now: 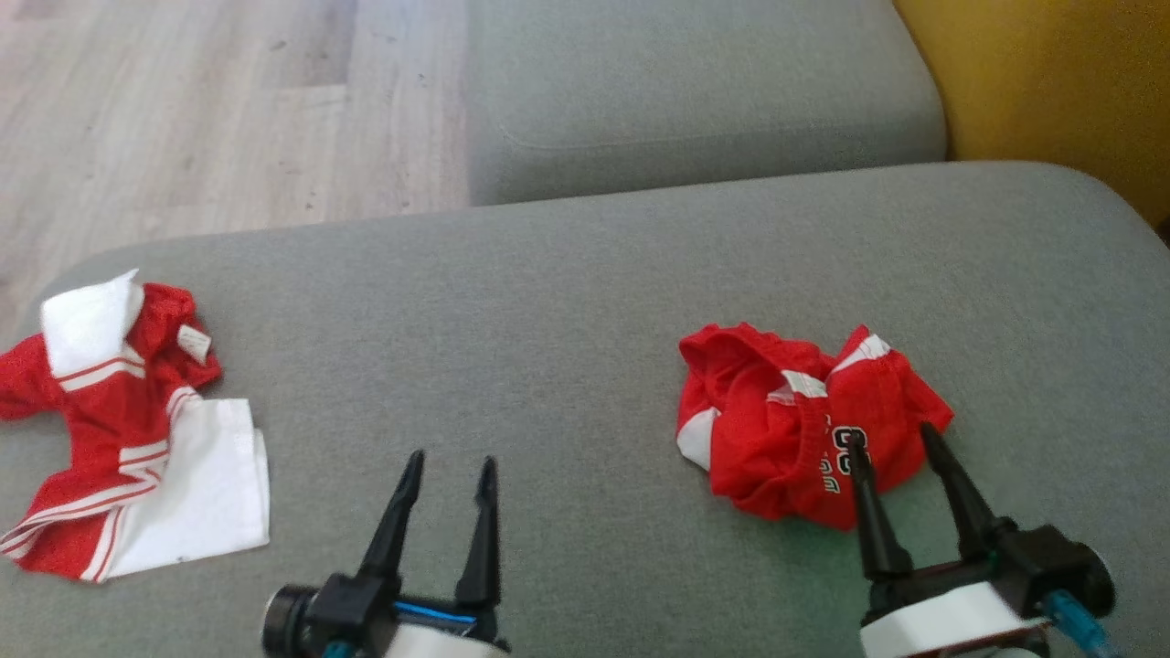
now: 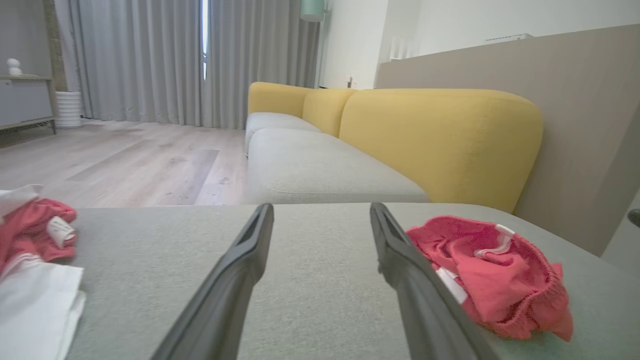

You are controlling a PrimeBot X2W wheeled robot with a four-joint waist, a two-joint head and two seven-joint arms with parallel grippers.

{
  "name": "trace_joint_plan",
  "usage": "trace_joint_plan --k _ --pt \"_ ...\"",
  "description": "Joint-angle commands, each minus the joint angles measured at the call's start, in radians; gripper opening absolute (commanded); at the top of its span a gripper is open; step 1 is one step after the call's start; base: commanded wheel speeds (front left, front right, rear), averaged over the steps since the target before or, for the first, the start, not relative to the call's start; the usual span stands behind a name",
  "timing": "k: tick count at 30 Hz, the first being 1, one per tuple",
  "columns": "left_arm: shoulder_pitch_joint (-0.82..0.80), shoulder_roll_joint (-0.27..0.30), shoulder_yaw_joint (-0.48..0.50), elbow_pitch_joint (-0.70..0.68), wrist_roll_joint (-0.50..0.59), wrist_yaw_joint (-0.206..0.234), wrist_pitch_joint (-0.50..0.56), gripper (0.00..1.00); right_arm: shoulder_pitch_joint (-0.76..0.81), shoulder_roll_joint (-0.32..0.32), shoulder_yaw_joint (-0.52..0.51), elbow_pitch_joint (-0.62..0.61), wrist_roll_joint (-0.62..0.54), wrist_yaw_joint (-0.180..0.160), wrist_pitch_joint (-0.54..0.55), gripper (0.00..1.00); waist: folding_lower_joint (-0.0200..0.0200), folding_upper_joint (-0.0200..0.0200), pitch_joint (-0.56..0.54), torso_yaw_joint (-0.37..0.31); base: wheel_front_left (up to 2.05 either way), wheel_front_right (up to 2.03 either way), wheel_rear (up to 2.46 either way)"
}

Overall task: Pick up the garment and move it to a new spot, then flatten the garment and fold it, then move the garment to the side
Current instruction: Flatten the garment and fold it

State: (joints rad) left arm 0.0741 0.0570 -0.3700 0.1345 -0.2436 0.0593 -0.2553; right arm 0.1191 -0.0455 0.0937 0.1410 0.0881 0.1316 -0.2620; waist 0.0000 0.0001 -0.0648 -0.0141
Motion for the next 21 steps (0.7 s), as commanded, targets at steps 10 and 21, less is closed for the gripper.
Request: trace_joint_plan --k 10,21 --pt "-0.222 -0.007 -0.136 0.068 -0.109 -0.064 0.028 1.0 -0.061 -0.071 0.095 -0.061 0.024 -0.001 0.0 1.0 0.0 -0.0001 0.073 -0.123 0.0 0.0 0.0" --pt "-0.434 -0.007 -0.321 0.085 -0.535 -0.124 0.24 1.0 -0.123 -0.074 0.132 -0.094 0.025 -0.001 0.0 1.0 0.0 -0.0001 0.193 -0.277 0.0 0.0 0.0"
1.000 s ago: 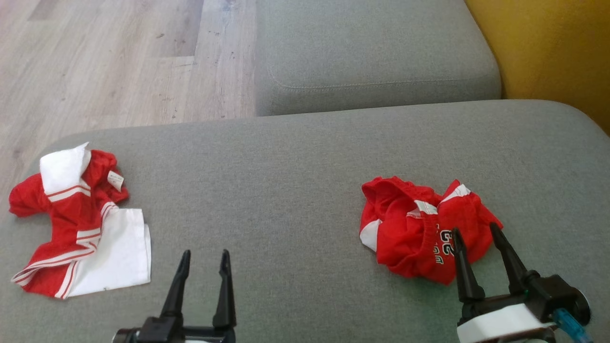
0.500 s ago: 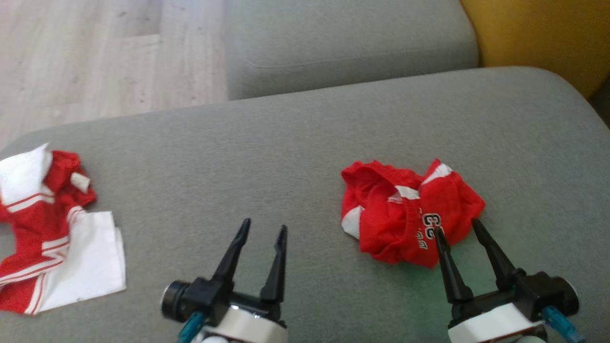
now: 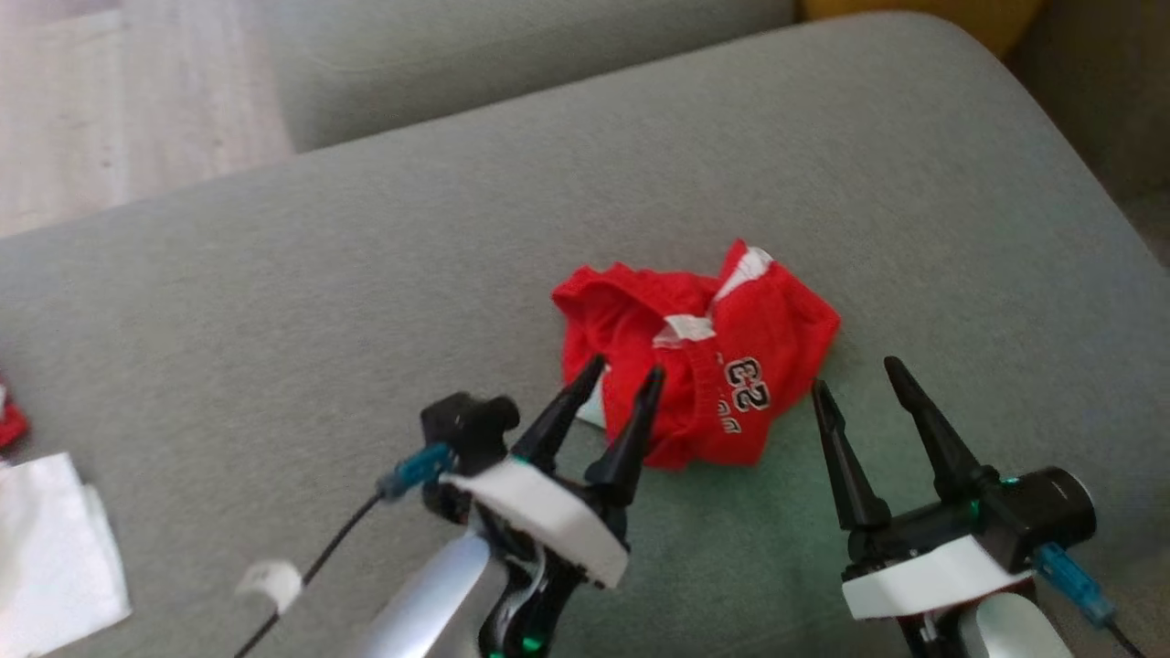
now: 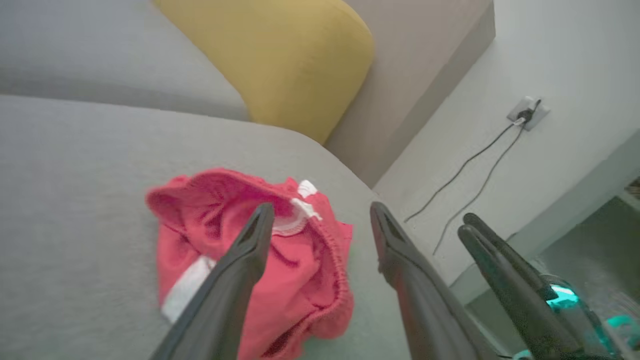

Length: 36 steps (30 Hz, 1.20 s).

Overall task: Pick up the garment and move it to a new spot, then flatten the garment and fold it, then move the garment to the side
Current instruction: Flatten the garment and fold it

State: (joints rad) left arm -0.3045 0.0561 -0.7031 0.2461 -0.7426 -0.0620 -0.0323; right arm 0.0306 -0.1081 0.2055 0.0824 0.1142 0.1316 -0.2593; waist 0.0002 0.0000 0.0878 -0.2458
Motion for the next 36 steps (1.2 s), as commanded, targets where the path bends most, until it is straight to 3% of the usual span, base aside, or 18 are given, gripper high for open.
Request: trace_joint_plan --k 1,8,16,17,20,29,36 --pt "-0.055 -0.006 0.012 -0.027 -0.036 -0.003 0.017 1.0 -0.034 -0.011 0.02 -0.036 -0.001 -0.001 -0.002 1.0 -0.0002 0.0 0.04 -0.045 0.0 0.0 0.0" --pt "-0.167 -0.006 -0.037 0.034 -0.267 0.04 0.117 1.0 -0.052 -0.003 0.022 -0.046 -0.005 -0.001 -0.002 1.0 -0.0002 0.0 0.085 -0.104 0.0 0.0 0.0" --pt "-0.259 -0.006 -0.049 0.117 -0.352 0.057 0.103 1.0 -0.055 0.008 0.023 -0.044 -0.008 -0.001 -0.002 1.0 -0.0002 0.0 0.106 -0.132 0.0 0.0 0.0" --pt "-0.266 -0.006 -0.053 0.127 -0.355 0.055 0.102 0.94 -0.055 0.009 0.025 -0.043 -0.009 -0.001 -0.002 1.0 -0.0002 0.0 0.106 -0.134 0.0 0.0 0.0" --pt "-0.282 -0.006 -0.062 0.157 -0.361 0.049 0.093 0.0 -0.058 0.011 0.03 -0.04 -0.008 -0.001 -0.002 1.0 -0.0002 0.0 0.105 -0.142 0.0 0.0 0.0" --pt "-0.346 -0.006 -0.091 0.174 -0.366 -0.026 0.015 0.0 -0.066 0.018 0.048 -0.035 -0.015 -0.001 -0.002 1.0 -0.0002 0.0 0.07 -0.161 0.0 0.0 0.0" --pt "-0.568 -0.006 -0.131 0.142 -0.401 -0.057 0.02 0.0 -0.054 0.03 0.048 -0.044 -0.025 -0.001 -0.002 1.0 -0.0002 0.0 0.033 -0.162 0.0 0.0 0.0"
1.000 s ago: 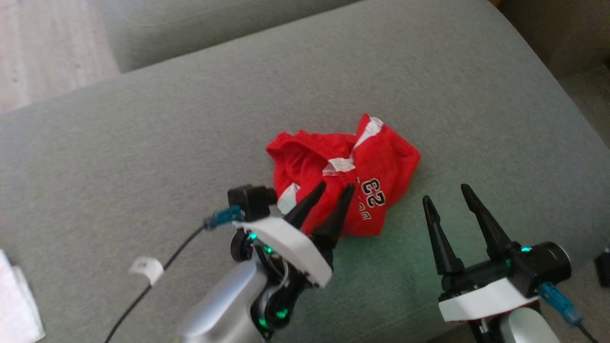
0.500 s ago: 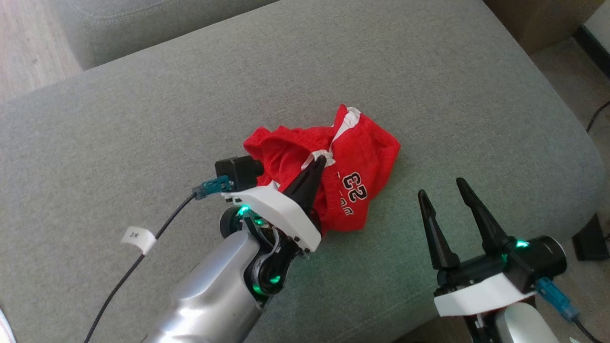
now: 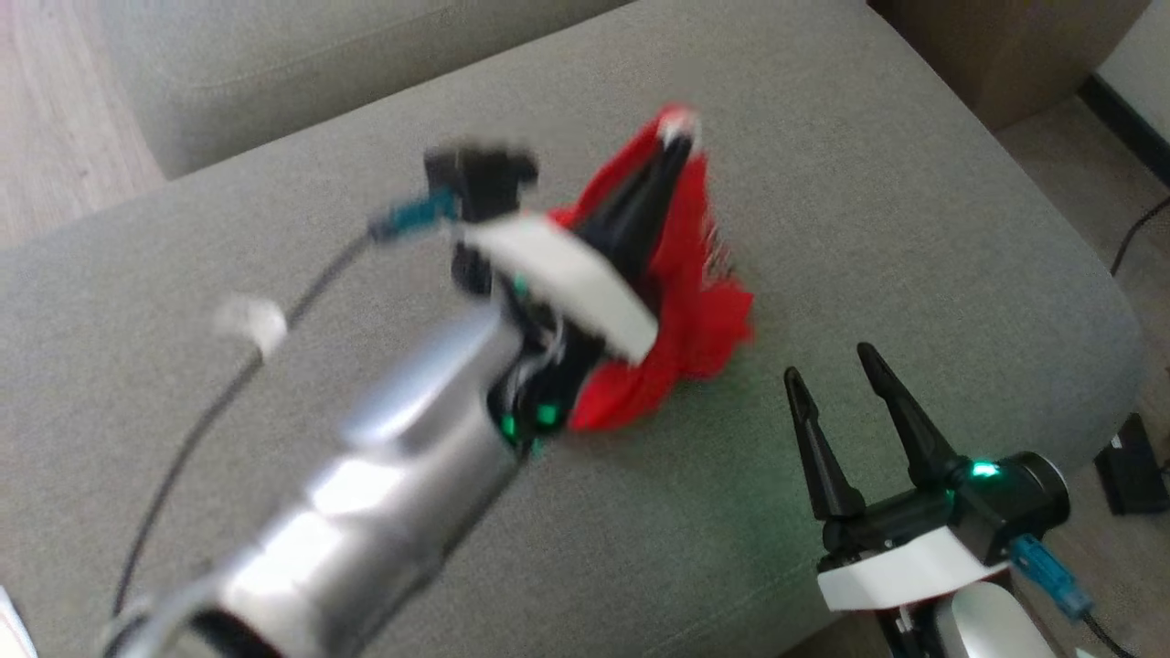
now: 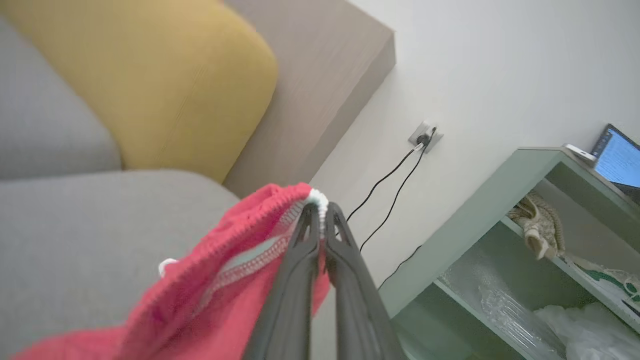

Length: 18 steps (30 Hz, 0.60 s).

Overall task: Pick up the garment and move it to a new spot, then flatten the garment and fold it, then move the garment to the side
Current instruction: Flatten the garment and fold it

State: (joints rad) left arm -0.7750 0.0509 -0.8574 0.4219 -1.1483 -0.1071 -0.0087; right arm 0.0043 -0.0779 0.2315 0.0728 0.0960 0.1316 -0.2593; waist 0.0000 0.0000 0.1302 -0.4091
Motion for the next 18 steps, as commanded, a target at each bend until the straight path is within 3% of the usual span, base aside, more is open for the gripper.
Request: trace_joint_plan --k 1,6,10,13,18 --pt "-0.141 -0.001 0.017 -0.034 0.006 -0.013 -0.004 0.0 -0.024 -0.002 0.021 -0.033 -0.008 -0.001 -0.002 1.0 0.0 0.0 -0.016 0.003 0.0 0.0 0.0" --pt "-0.348 -0.001 0.027 -0.048 -0.011 -0.019 -0.017 0.0 -0.011 -0.013 0.007 -0.034 -0.016 -0.001 -0.002 1.0 0.0 0.0 -0.047 0.025 0.0 0.0 0.0" --pt "-0.399 0.007 0.047 -0.044 -0.019 -0.02 -0.014 0.0 -0.002 -0.011 -0.009 -0.042 -0.023 -0.001 -0.002 1.0 0.0 0.0 -0.06 0.055 0.0 0.0 0.0" --pt "-0.349 0.041 0.053 -0.061 -0.049 -0.02 -0.004 0.0 0.008 -0.009 -0.028 -0.059 -0.029 -0.001 -0.002 1.0 0.0 0.0 -0.061 0.098 0.0 0.0 0.0" --pt "-0.124 0.131 0.018 -0.112 -0.067 0.008 -0.022 0.0 0.033 -0.003 -0.066 -0.078 -0.038 -0.001 -0.002 1.0 0.0 0.0 -0.059 0.191 0.0 0.0 0.0"
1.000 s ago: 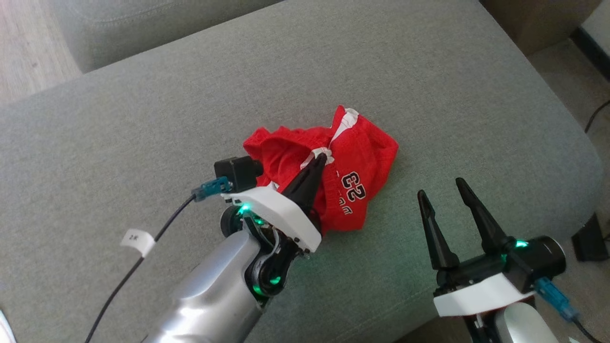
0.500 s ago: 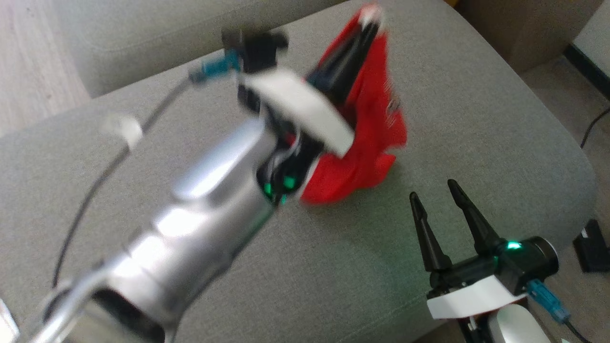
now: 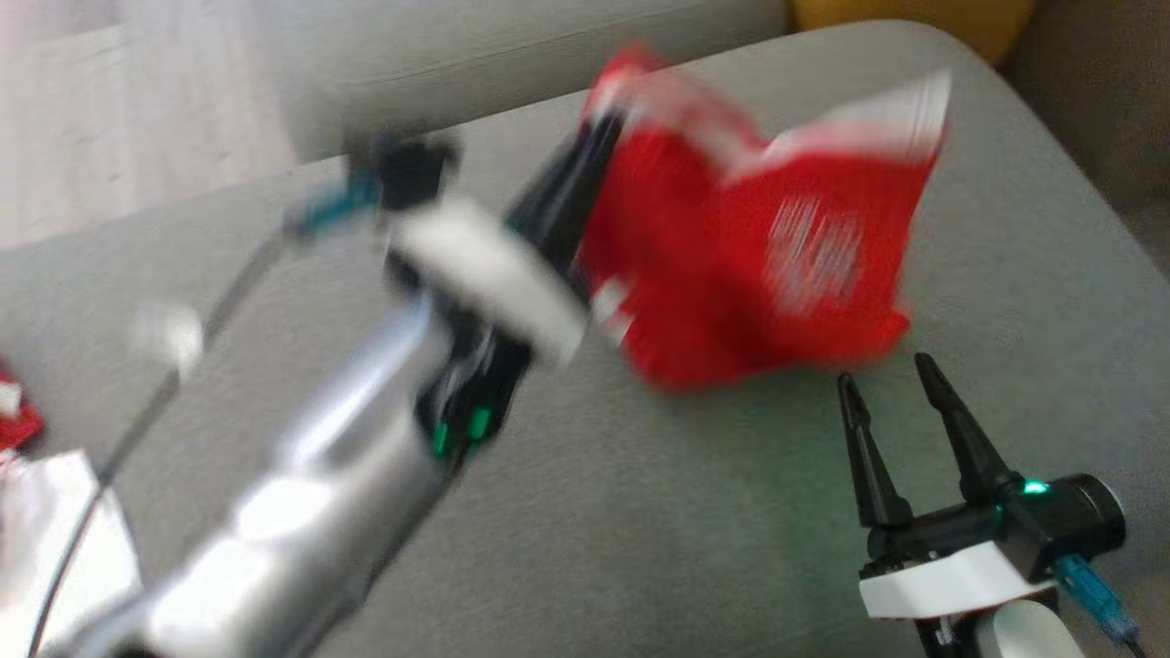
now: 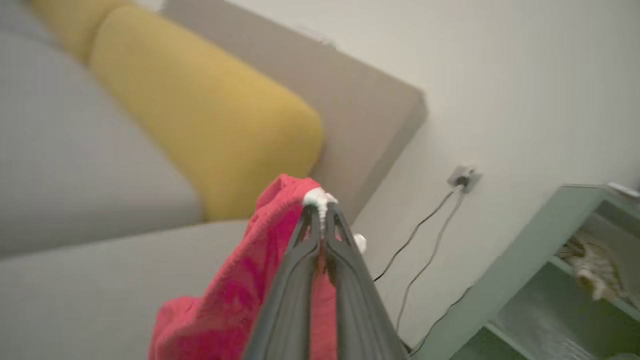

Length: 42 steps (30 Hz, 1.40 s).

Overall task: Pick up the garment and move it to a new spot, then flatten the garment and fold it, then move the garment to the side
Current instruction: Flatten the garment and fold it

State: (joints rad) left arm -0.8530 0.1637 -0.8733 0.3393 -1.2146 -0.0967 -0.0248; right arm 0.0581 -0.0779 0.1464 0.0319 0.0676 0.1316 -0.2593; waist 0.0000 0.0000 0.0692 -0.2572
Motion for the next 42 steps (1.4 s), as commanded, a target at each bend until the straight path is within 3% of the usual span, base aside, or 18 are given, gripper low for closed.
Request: trace_joint_plan --k 1,6,12,18,23,29,37,38,39,40,42 --pt "0.006 0.037 0.024 -0.041 0.004 0.009 -0.02 0.0 -0.019 -0.002 0.015 -0.039 -0.01 -0.001 -0.002 1.0 0.0 0.0 0.006 0.057 0.0 0.0 0.0" --pt "0.239 0.103 -0.057 -0.087 0.058 0.039 -0.099 0.0 -0.027 0.002 0.004 -0.041 -0.009 -0.001 -0.002 1.0 0.0 0.0 0.031 0.142 0.0 0.0 0.0" --pt "0.391 0.12 -0.063 -0.098 0.104 0.054 -0.209 0.0 -0.062 -0.011 -0.001 0.037 0.05 -0.001 -0.002 1.0 0.0 0.0 0.05 0.21 0.0 0.0 0.0" --pt "0.44 0.126 0.001 -0.078 0.174 0.073 -0.234 0.0 -0.137 -0.038 -0.04 0.218 0.153 -0.001 -0.002 1.0 0.0 0.0 0.056 0.245 0.0 0.0 0.0" --pt "0.453 0.116 0.04 -0.063 0.213 0.056 -0.236 0.0 -0.24 -0.068 -0.013 0.411 0.276 -0.001 0.013 1.0 0.0 0.0 0.062 0.257 0.0 0.0 0.0" --pt "0.45 0.1 0.064 -0.045 0.253 0.035 -0.237 0.0 -0.365 -0.098 0.019 0.538 0.403 -0.001 0.025 1.0 0.0 0.0 0.089 0.265 0.0 0.0 0.0" --pt "0.437 0.072 0.072 -0.016 0.28 0.013 -0.237 0.0 -0.476 -0.136 0.078 0.691 0.435 -0.001 0.089 1.0 0.0 0.0 0.109 0.284 0.0 0.0 0.0" --pt "0.435 0.069 0.073 -0.013 0.282 0.011 -0.237 0.0 -0.483 -0.137 0.083 0.703 0.437 -0.001 0.088 0.8 0.0 0.0 0.109 0.287 0.0 0.0 0.0" --pt "0.435 0.067 0.075 -0.009 0.286 0.008 -0.237 0.0 -0.489 -0.136 0.087 0.714 0.441 -0.001 0.086 0.43 0.0 0.0 0.109 0.289 0.0 0.0 0.0" --pt "0.434 0.065 0.08 -0.007 0.291 0.007 -0.237 0.0 -0.492 -0.134 0.094 0.722 0.447 -0.001 0.085 0.0 0.0 0.0 0.108 0.291 0.0 0.0 0.0" --pt "0.436 0.061 0.091 -0.001 0.297 0.005 -0.237 0.0 -0.496 -0.134 0.109 0.73 0.462 -0.001 0.082 0.0 0.0 0.0 0.104 0.292 0.0 0.0 0.0"
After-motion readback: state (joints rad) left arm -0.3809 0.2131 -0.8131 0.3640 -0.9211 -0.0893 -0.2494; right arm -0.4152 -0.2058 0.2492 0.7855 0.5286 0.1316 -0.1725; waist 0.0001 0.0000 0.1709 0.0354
